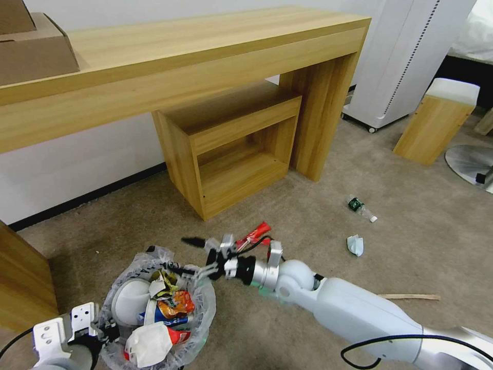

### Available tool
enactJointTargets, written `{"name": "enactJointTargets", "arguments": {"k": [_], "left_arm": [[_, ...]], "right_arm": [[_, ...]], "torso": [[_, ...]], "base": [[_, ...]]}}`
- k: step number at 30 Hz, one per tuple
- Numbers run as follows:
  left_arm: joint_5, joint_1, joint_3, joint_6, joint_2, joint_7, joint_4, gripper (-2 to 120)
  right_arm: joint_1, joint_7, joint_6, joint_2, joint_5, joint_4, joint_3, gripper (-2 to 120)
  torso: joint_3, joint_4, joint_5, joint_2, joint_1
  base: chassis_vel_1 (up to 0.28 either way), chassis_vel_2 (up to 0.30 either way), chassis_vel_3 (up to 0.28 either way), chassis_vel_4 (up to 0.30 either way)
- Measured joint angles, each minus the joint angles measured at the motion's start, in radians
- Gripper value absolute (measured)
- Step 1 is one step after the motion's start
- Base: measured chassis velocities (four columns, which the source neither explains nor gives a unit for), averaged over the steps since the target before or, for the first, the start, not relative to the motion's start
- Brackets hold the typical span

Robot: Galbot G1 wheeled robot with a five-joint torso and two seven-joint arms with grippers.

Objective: Pick up the trash bin and place the garbage on the floor into it.

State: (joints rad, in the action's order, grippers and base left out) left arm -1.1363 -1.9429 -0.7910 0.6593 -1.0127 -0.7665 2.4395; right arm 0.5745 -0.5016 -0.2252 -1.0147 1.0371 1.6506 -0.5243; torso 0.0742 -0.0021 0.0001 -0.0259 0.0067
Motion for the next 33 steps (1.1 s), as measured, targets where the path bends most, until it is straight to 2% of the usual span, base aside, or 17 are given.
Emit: {"name": "enactJointTargets", "arguments": {"k": [2,3,6,8,10,11,12,14,15,18,19,23,33], "left_arm": [[0.0,0.003,0.0,-0.001,0.003,0.001,0.0,0],[0.0,0.003,0.0,-0.001,0.003,0.001,0.0,0],[-0.006,0.013,0.002,-0.003,0.015,0.001,-0.002,0],[-0.008,0.016,0.003,-0.004,0.019,0.002,-0.003,0],[-0.015,0.026,0.004,-0.009,0.027,0.002,-0.006,0],[-0.015,0.026,0.004,-0.009,0.027,0.002,-0.006,0],[-0.018,0.033,0.005,-0.013,0.031,0.003,-0.008,0],[-0.018,0.038,0.007,-0.02,0.037,0.01,-0.011,0],[-0.018,0.038,0.007,-0.02,0.037,0.01,-0.011,0],[-0.005,0.051,0.016,-0.022,0.038,0.029,-0.013,0],[-0.005,0.051,0.016,-0.022,0.038,0.029,-0.013,0],[0.022,0.055,0.033,-0.021,0.029,0.05,-0.011,0],[0.074,0.049,0.053,-0.019,0.017,0.091,-0.002,0]], "right_arm": [[0.024,0.086,-0.014,0.018,-0.026,0.013,0.078,100],[0.024,0.086,-0.014,0.018,-0.026,0.013,0.078,100],[0.095,0.226,-0.016,0.039,-0.098,0.015,0.213,100],[0.118,0.249,-0.011,0.041,-0.112,0.016,0.247,100],[0.215,0.285,0.003,0.043,-0.181,0.019,0.374,100],[0.215,0.285,0.003,0.043,-0.181,0.019,0.374,100],[0.271,0.3,-0.002,0.041,-0.228,0.015,0.444,100],[0.364,0.337,-0.021,0.029,-0.289,0.018,0.567,100],[0.364,0.337,-0.021,0.029,-0.289,0.018,0.567,100],[0.475,0.378,-0.049,0.004,-0.333,0.059,0.719,100],[0.475,0.378,-0.049,0.004,-0.333,0.059,0.719,100],[0.613,0.412,-0.125,-0.054,-0.38,0.083,0.858,100],[0.785,0.37,-0.213,-0.171,-0.489,0.092,0.959,100]], "torso": [[0.0,0.0001,0.0,0.0,0.0],[0.0,0.0001,0.0,0.0,0.0],[0.0,0.0001,0.0,0.0,0.0],[0.0,0.0,0.0001,0.0,0.0],[0.0,0.0002,0.0003,0.0,0.0],[0.0,0.0002,0.0003,0.0,0.0],[0.0,-0.0006,0.0001,0.0,0.0],[0.0,-0.0006,0.0006,0.0,0.0],[0.0,-0.0006,0.0006,0.0,0.0],[0.0,-0.0001,0.0002,0.0,0.0],[0.0,-0.0001,0.0002,0.0,0.0],[0.0,-0.0002,0.0001,0.0,0.0],[0.0,-0.0001,0.0,0.0,0.0]], "base": [[0.0,0.0,0.0,0.0],[0.0,0.0,0.0,0.0],[0.0,0.0,0.0,0.0],[0.0,0.0,0.0,0.0],[0.0,0.0,0.0,0.0],[0.0,0.0,0.0,0.0],[0.0,0.0,0.0,0.0],[0.0,0.0,0.0,0.0],[0.0,0.0,0.0,0.0],[0.0,0.0,0.0,0.0],[0.0,0.0,0.0,0.0],[0.0,0.0,0.0,0.0],[0.0,0.0,0.0,0.0]]}}
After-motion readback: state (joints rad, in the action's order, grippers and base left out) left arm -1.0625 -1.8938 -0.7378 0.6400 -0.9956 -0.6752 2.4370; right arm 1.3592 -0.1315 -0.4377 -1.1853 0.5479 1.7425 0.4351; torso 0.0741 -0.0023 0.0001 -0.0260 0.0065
